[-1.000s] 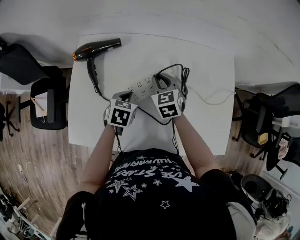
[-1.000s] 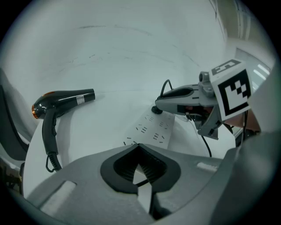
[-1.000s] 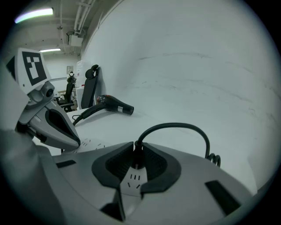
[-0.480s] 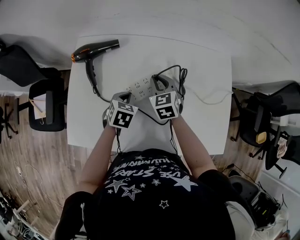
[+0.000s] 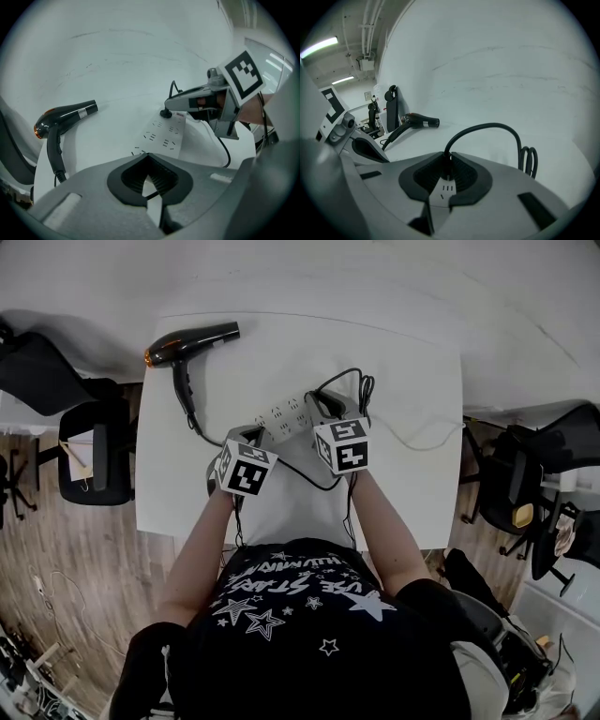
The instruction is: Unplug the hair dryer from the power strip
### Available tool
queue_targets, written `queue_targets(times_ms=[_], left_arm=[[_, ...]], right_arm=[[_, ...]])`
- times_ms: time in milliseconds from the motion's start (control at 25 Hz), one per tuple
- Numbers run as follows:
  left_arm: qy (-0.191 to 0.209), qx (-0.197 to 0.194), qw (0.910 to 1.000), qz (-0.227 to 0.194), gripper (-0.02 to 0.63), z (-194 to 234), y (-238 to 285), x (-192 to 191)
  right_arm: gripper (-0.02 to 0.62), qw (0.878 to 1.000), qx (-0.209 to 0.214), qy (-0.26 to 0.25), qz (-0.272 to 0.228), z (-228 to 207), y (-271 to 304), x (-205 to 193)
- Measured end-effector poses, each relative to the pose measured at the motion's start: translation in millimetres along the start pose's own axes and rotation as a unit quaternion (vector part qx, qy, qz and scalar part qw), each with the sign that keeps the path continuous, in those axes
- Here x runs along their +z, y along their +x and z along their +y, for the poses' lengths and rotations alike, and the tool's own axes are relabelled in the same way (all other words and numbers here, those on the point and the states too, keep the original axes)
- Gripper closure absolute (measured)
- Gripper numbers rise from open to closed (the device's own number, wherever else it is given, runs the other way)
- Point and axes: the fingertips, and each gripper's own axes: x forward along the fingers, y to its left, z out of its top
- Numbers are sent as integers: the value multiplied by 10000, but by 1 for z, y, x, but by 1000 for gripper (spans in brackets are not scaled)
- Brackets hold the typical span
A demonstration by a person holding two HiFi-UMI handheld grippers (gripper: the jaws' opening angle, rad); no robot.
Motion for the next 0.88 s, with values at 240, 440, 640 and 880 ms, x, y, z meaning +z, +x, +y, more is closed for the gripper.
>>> queue_targets(times_ms=[240, 440, 640, 880], left_arm=[[-63, -53, 9999, 99, 598, 1, 0, 0], [-97, -144, 9997, 167, 598, 0, 0, 0], [11, -121, 9997, 216, 598, 2, 1, -1], [45, -139, 9995, 283, 598, 0, 1, -1]], right_arm=[[545, 9981, 15, -617, 31, 8, -1, 2], [545, 9998, 192, 31, -19, 0, -3, 4], [546, 9995, 261, 137, -103, 2, -2, 5], [548, 9995, 219, -186, -158, 3, -7, 5]])
